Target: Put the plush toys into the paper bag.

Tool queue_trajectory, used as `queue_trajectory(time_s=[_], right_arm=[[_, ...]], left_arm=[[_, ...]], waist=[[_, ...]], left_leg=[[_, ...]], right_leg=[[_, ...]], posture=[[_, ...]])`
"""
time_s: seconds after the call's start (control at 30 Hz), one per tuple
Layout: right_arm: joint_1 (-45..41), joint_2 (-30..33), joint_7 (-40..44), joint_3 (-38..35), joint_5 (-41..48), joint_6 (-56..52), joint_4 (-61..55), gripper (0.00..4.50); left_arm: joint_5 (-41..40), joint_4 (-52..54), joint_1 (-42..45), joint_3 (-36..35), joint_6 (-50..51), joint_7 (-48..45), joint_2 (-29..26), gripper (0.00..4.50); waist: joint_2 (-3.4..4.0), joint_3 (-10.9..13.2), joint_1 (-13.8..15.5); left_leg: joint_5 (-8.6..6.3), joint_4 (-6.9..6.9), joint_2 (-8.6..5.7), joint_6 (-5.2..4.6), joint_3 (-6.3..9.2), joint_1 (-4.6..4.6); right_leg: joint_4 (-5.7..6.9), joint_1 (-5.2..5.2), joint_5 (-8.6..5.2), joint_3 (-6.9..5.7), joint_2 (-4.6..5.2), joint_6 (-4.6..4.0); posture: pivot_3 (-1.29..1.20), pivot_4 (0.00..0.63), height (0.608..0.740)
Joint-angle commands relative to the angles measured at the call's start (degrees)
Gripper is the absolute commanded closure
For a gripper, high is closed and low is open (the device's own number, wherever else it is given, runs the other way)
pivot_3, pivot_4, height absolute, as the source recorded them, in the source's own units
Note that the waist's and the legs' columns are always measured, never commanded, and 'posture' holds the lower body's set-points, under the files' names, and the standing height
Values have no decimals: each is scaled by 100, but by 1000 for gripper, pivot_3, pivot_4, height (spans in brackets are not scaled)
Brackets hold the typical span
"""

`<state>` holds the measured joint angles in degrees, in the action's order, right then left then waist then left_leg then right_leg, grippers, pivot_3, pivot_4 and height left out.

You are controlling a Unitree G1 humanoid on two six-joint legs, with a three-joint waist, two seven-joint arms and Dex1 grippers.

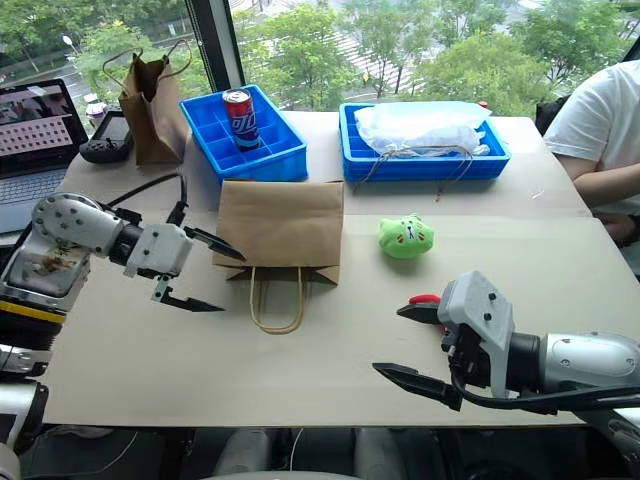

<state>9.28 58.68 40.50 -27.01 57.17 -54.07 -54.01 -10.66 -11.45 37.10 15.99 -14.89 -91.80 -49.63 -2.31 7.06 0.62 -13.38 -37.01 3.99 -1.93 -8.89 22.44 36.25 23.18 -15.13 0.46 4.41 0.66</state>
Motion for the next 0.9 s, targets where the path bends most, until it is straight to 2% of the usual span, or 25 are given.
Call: queue_trajectory(time_s=[0.03,0.3,0.43,0.57,0.77,0.87,0.9], right_arm=[[-171,70,-319,78,125,-12,-109,27],[-22,21,-861,-44,376,-30,-257,27],[43,45,-1016,-80,424,12,-273,27],[95,60,-1091,-103,427,39,-277,0],[74,105,-1125,-13,318,73,-212,0],[136,102,-1229,111,202,-7,-183,0],[238,96,-1236,148,167,-47,-215,0]], left_arm=[[270,-257,53,216,-955,-65,328,0],[1145,-1590,431,539,-3038,521,965,0],[1215,-1988,628,539,-3355,829,1251,0],[929,-2124,810,469,-3089,730,1399,1115],[789,-2246,950,480,-2910,526,1365,3292],[438,-2098,986,279,-2205,635,1564,4442],[289,-1970,1009,212,-1900,637,1616,4442]], waist=[[0,0,6],[1,-1,8],[4,-2,7],[4,-2,6],[9,-5,-18],[9,-5,-10],[9,-5,-7]], left_leg=[[-2,-2,-1,-4,2,4],[-10,-42,-10,-18,59,57],[-12,-62,-10,-23,73,69],[-15,-82,-10,-30,84,82],[-16,-82,-10,-31,86,80],[-15,-82,-10,-31,87,81],[-15,-82,-11,-31,87,81]], right_leg=[[-7,-1,2,0,0,3],[-15,3,4,-9,-7,14],[-11,0,7,-17,-7,19],[-10,-4,13,-21,-6,30],[-9,-4,13,-18,-10,32],[-8,-4,13,-19,-10,32],[-9,-4,13,-19,-10,32]], posture=[[0,150,736],[0,150,736],[0,150,736],[0,150,736],[0,150,736],[0,150,736],[0,150,736]])
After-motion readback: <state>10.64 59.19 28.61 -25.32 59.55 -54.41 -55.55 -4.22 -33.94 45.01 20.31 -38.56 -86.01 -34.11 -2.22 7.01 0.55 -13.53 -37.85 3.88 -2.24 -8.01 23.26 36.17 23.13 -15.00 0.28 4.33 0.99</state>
